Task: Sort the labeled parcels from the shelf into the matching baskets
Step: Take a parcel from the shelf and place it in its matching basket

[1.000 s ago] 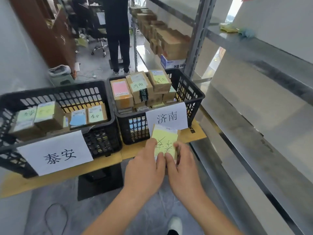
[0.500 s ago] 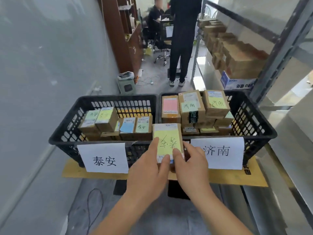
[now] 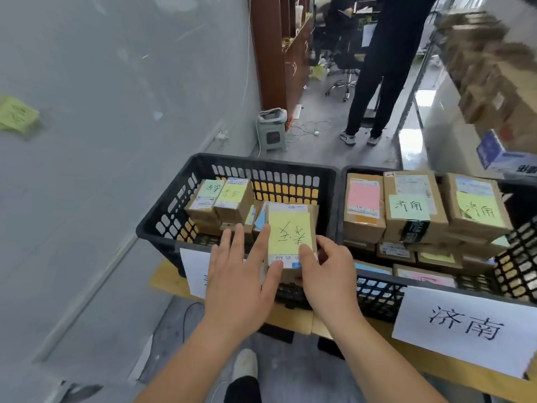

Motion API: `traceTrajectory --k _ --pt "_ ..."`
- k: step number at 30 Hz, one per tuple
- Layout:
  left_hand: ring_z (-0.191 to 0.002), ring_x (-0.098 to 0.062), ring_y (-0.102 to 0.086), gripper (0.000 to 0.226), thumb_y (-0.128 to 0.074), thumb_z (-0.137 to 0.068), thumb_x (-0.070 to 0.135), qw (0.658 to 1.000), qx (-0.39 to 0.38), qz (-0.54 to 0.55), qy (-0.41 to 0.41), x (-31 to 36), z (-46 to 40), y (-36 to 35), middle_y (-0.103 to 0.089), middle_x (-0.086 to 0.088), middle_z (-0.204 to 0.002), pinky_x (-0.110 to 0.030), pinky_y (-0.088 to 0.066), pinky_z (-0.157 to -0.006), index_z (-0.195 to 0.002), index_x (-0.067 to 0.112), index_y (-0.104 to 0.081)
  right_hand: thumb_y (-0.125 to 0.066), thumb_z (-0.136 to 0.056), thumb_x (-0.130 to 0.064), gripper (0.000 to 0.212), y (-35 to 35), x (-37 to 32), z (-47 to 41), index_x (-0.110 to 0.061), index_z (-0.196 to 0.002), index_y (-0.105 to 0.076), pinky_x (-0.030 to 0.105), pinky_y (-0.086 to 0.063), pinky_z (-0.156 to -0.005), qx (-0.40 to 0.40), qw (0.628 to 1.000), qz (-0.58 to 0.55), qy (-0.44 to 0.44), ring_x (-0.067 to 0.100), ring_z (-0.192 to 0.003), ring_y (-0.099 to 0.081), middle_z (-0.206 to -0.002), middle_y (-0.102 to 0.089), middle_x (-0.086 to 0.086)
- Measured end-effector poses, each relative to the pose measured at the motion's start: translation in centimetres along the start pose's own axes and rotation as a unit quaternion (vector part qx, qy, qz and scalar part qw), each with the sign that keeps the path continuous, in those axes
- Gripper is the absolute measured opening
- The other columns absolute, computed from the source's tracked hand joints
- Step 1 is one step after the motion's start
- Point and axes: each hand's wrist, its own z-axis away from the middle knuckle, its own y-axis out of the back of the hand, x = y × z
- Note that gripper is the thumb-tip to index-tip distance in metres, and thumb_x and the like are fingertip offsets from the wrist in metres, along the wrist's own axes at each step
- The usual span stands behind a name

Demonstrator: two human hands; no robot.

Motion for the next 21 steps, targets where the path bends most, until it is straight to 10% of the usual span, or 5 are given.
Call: traceTrajectory --k 11,16,21 --pt "-0.152 -0.022 0.022 0.063 -0.006 -0.097 0.071 0.998 -0.051 -0.034 -0.025 -14.0 -15.6 -1.7 0.014 -0.001 -0.167 -0.049 0.007 -0.124 -0.153 0.051 0.016 -0.057 -0.104 -0.029 0.032 -12.6 -1.2 -13.0 -0.025 -0.135 -0.062 0.002 -0.045 -0.060 0.037 0.993 0.082 -0.079 0.001 -0.094 -0.057 -0.124 -0.058 -0.003" --pt "-0.150 -0.024 0.028 0.067 -0.006 -0.097 0.071 0.989 -0.131 -0.042 -0.043 -18.6 -21.1 -4.2 0.022 -0.003 -0.166 -0.049 0.013 -0.122 -0.153 0.045 0.020 -0.058 -0.103 -0.031 0.036 -18.0 0.5 -18.6 -0.024 -0.137 -0.061 0.036 -0.063 -0.085 0.061 0.985 0.095 -0.132 0.010 -0.100 -0.067 -0.121 -0.067 -0.002" --pt "-0.152 -0.026 0.023 0.073 -0.006 -0.096 0.071 0.975 -0.206 -0.033 -0.076 -19.5 -23.9 -6.4 0.019 -0.006 -0.166 -0.049 0.014 -0.122 -0.157 0.037 0.015 -0.056 -0.103 -0.031 0.033 -21.1 2.6 -21.9 -0.028 -0.136 -0.057 0.040 -0.063 -0.087 0.054 0.976 0.096 -0.190 0.013 -0.103 -0.067 -0.130 -0.062 0.002"
